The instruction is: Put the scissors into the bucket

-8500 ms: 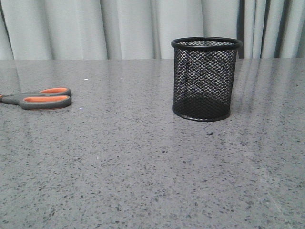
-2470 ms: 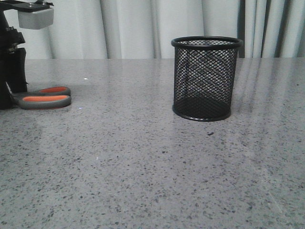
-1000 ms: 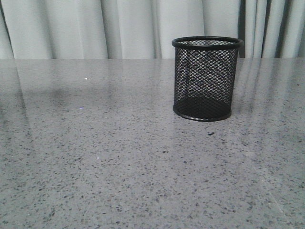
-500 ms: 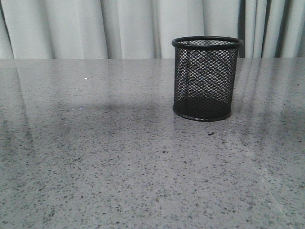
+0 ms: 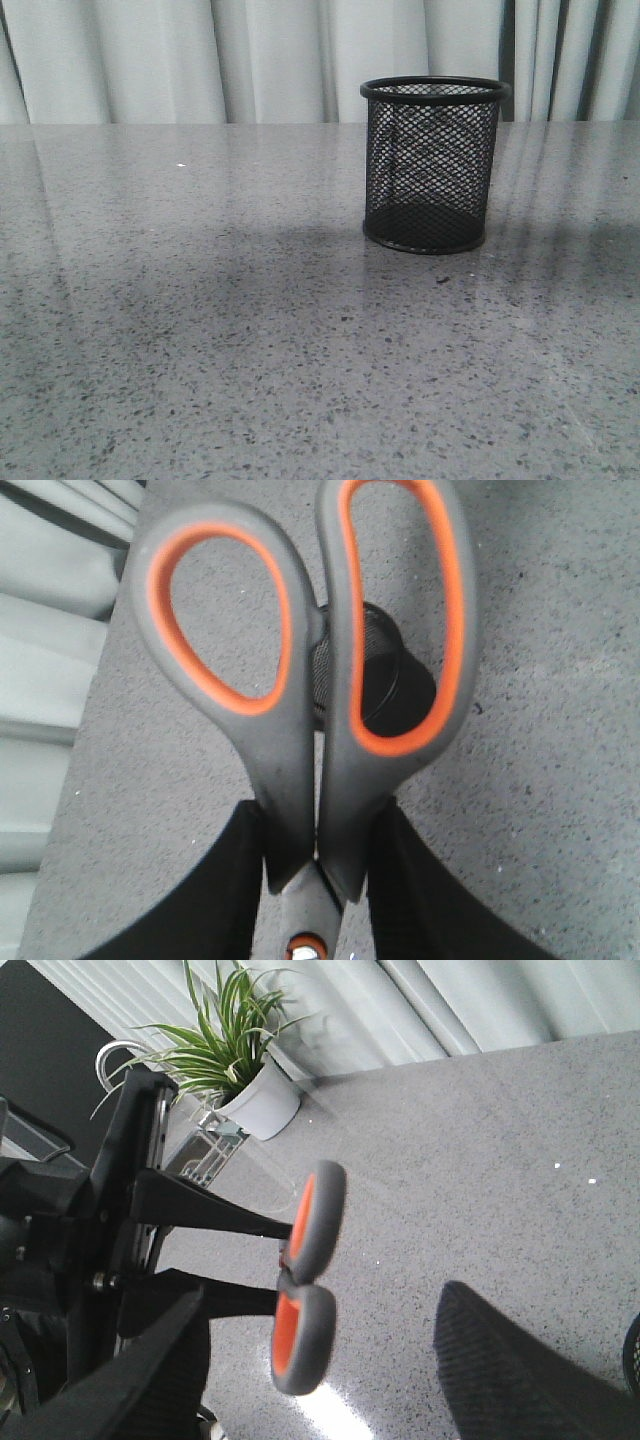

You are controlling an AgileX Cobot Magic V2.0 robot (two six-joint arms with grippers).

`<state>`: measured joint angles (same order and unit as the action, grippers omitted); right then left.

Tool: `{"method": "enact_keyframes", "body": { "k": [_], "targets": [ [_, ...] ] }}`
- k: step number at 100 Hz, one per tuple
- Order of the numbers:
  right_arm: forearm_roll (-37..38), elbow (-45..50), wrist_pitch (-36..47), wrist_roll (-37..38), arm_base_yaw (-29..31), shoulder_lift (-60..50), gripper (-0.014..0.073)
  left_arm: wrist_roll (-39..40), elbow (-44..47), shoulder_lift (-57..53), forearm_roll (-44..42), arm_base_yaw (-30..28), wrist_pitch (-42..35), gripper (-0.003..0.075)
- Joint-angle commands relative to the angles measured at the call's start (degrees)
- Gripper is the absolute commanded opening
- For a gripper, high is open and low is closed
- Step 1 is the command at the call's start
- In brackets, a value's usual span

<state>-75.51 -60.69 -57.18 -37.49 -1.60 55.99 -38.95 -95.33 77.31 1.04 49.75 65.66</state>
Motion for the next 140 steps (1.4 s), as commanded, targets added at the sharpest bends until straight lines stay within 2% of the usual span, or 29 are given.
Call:
{"method": "enact_keyframes", "body": {
  "k": [1, 32, 42, 60, 68, 87, 115, 124, 129, 140],
  "targets": [
    [-3.69, -1.96, 0.41, -1.23, 0.05, 0.30, 0.0432, 1.40, -1.64, -0.30, -0.03, 1.40, -4.89, -0.0020],
    [-3.58, -1.96, -0.56, -2.32, 0.05, 2.92, 0.0415, 4.35, -3.51, 2.82, -1.48, 4.46, -8.66, -0.0020],
    [-3.46, -1.96, -0.70, -2.84, 0.05, 3.54, 0.0313, 4.35, -3.60, 3.35, -1.48, 4.46, -9.41, -0.0020],
    [-3.46, -1.96, -1.06, -4.90, 0.05, 4.12, 0.0016, 4.35, -3.60, 4.35, -1.48, 4.46, -10.27, -0.0020],
    [-3.36, -1.96, -1.31, -5.19, 0.05, 4.25, -0.0078, 4.35, -3.60, 4.62, -1.48, 4.46, -10.39, -0.0020],
    [-3.25, -1.96, -1.74, -5.34, 0.05, 4.62, -0.0069, 4.35, -3.60, 5.00, -1.48, 4.46, -10.20, -0.0013],
    [-2.31, -1.96, -1.32, -5.34, 0.05, 4.62, -0.0068, 4.46, -3.60, 5.00, -1.48, 4.26, -10.10, 0.0177],
    [-2.22, -1.96, -1.04, -5.34, 0.05, 4.62, -0.0068, 7.88, -3.64, 4.87, -1.48, 2.77, -9.99, 0.0235],
    [-2.22, -1.96, -1.04, -5.34, 0.05, 4.62, -0.0068, 9.63, -3.64, 4.90, -1.48, 1.55, -9.29, 0.0285],
    [-2.22, -1.96, -0.57, -5.34, 0.05, 4.62, -0.0068, 10.34, -4.54, 4.90, -1.04, -1.35, -5.09, 0.0456]
  ]
}}
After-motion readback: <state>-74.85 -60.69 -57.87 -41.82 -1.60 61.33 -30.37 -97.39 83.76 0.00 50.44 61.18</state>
